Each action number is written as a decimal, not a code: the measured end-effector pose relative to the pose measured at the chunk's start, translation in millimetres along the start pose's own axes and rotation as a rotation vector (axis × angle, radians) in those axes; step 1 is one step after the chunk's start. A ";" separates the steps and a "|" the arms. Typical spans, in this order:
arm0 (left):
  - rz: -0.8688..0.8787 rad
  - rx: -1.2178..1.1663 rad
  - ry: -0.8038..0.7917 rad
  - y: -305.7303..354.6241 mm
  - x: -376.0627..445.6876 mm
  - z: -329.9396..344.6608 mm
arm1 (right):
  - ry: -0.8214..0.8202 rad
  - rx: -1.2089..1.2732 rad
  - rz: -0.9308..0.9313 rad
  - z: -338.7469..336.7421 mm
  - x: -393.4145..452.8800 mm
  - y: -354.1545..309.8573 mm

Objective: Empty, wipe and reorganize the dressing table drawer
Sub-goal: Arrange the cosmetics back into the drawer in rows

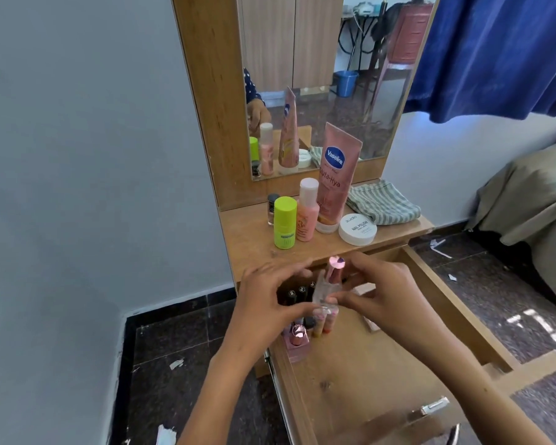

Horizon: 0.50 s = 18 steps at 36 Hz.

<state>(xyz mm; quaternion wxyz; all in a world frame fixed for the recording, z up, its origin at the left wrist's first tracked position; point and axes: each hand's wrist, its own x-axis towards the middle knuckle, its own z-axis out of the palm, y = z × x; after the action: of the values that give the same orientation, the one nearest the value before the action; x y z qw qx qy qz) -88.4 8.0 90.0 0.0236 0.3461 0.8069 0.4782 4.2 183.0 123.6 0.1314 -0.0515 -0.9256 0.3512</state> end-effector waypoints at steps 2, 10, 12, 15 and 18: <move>-0.043 -0.003 0.014 -3.2 -2.3 -7.0 | -0.043 -0.047 0.039 -2.2 -5.1 3.0; -0.063 -0.014 0.160 -8.2 -9.0 -14.5 | -0.302 -0.118 0.146 35.6 -16.0 28.7; -0.061 -0.020 0.175 -7.3 -10.5 -13.5 | -0.327 -0.131 0.146 45.7 -16.5 34.0; -0.078 -0.016 0.182 -7.3 -12.5 -12.5 | -0.348 -0.152 0.138 55.5 -15.5 38.5; -0.090 -0.015 0.181 -9.0 -13.4 -12.6 | -0.343 -0.184 0.112 61.5 -15.8 38.5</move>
<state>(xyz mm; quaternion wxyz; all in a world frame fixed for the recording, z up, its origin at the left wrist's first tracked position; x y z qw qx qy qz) -87.7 -12.1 85.8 -0.0255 0.2646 0.8169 0.5118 2.3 169.6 50.6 -0.0532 -0.0542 -0.9582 0.2758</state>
